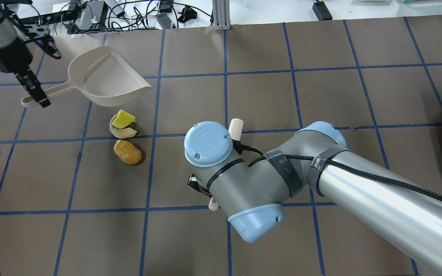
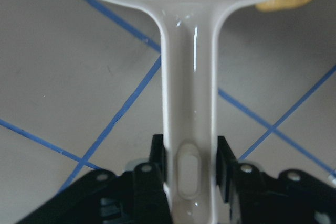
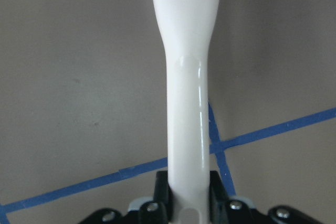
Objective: Sweep and dump trash in nearest bin
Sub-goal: 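Lower the dustpan onto the table while the right gripper brings the brush over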
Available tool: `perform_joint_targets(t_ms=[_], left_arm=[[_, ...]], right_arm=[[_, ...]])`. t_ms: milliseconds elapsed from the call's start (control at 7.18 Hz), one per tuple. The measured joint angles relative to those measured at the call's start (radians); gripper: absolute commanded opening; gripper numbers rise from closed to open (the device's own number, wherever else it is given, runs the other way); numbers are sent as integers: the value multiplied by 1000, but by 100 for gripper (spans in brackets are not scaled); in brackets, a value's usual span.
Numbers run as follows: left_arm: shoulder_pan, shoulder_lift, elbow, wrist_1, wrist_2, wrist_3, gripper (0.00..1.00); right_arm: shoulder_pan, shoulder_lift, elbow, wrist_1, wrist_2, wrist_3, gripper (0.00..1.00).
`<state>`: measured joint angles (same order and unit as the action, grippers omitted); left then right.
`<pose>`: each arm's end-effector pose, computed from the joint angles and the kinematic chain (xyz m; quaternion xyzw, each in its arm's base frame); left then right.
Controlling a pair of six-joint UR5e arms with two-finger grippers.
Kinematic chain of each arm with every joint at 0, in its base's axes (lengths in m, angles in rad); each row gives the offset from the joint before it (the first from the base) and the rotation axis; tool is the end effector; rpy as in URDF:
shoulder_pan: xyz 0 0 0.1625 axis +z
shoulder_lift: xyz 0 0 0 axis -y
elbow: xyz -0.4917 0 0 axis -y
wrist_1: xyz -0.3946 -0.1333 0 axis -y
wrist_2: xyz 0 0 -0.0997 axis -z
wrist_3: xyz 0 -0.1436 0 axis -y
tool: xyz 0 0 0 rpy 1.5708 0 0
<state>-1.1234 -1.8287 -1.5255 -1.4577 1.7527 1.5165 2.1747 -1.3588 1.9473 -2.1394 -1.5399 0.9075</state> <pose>0.1612 -0.5840 0.4042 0.5106 0.8536 0.1029 0.0092 0.4135 -0.3568 0.2787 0.1513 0.9883 0.0178 0.0044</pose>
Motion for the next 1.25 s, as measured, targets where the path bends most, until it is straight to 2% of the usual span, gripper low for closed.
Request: perform_joint_targets(t_ms=[418, 557, 975, 1254], left_arm=[[114, -22, -155, 341, 25, 495, 0], [121, -36, -190, 424, 26, 576, 0], [124, -101, -210, 517, 71, 647, 0], [124, -130, -208, 537, 101, 643, 0]], right_arm=[[15, 29, -50, 16, 12, 82, 0], [34, 54, -92, 31, 30, 116, 0], [155, 236, -328, 86, 60, 225, 0], [243, 317, -426, 109, 63, 397, 0]])
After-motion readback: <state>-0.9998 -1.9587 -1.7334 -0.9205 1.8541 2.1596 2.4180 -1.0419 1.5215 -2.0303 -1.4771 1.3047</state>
